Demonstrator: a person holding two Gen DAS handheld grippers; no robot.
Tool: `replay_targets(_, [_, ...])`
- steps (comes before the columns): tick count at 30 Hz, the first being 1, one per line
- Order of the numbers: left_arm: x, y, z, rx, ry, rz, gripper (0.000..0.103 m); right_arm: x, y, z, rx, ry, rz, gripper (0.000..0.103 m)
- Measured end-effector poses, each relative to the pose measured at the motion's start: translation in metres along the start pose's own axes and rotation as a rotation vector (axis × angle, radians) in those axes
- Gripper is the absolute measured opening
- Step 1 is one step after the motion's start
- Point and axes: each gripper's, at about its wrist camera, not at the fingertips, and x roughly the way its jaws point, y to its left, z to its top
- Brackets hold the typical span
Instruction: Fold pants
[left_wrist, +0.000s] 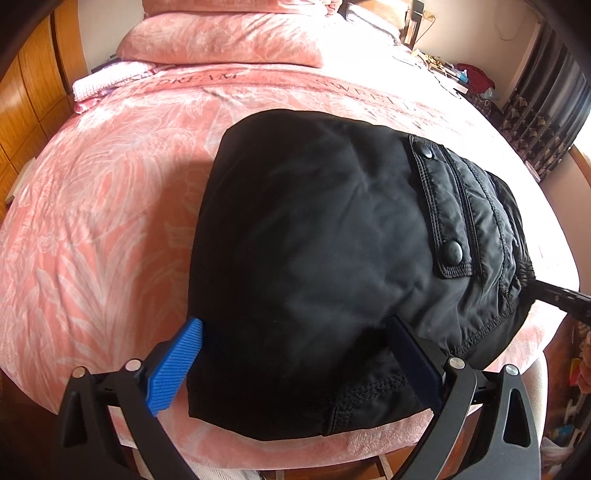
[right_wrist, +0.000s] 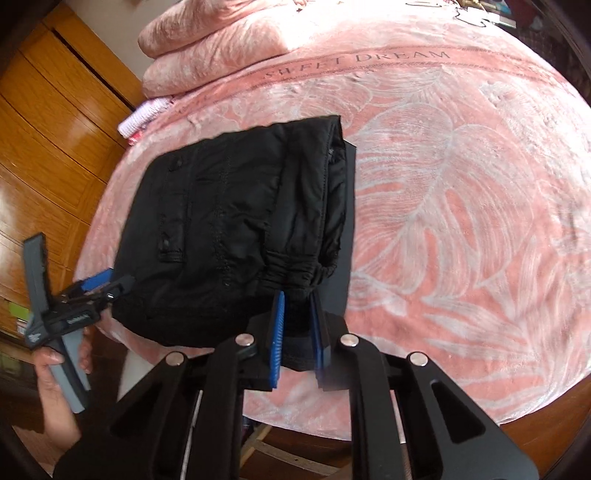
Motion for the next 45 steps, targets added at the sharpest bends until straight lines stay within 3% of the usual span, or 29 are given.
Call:
replay_targets(8, [0.001,-0.003,0.001,0.021,-0.003,0.009,0.099,0.019,-0.002,-0.010,-0.007,0.003,-0.042,0.013])
replay_targets(17, [-0.004,-0.002,-0.003,0.022,0.017,-0.013,0.099,-0.002,0.006,-0.011,-0.018,-0.020,-0.032,0.017])
replay_targets(24, [-0.007,0.012,-0.018,0.014,0.037,-0.080,0.099,-0.013,0.008,-0.014,-0.011,-0.044,-0.003,0.050])
replay_targets(28, [-0.005,0.025,-0.023,-0.016,0.044,-0.120,0.099,-0.005,0.003,-0.011,0.021,-0.024,0.045,0.050])
replay_targets(31, [-0.001,0.038,-0.021,-0.052,0.054,-0.143,0.099,0.006,-0.005,-0.009,0.065,0.007,0.107,0.042])
replay_targets(32, [0.001,0.044,-0.019,-0.077,0.067,-0.158,0.099,0.007,-0.006,-0.008,0.067,0.013,0.096,0.035])
replay_targets(37, [0.011,0.068,-0.018,-0.196,0.093,-0.222,0.100,0.011,0.000,-0.010,0.019,0.014,0.056,0.034])
replay_targets(40, [0.012,0.065,-0.016,-0.175,0.089,-0.202,0.100,0.017,0.007,-0.009,-0.021,0.029,0.007,0.036])
replay_targets(43, [0.001,0.064,-0.006,-0.126,0.052,-0.161,0.099,0.006,0.014,-0.007,-0.065,-0.006,-0.034,0.046])
replay_targets(45, [-0.004,0.066,0.003,-0.119,0.030,-0.164,0.099,-0.004,0.010,-0.004,-0.051,-0.026,-0.008,0.054])
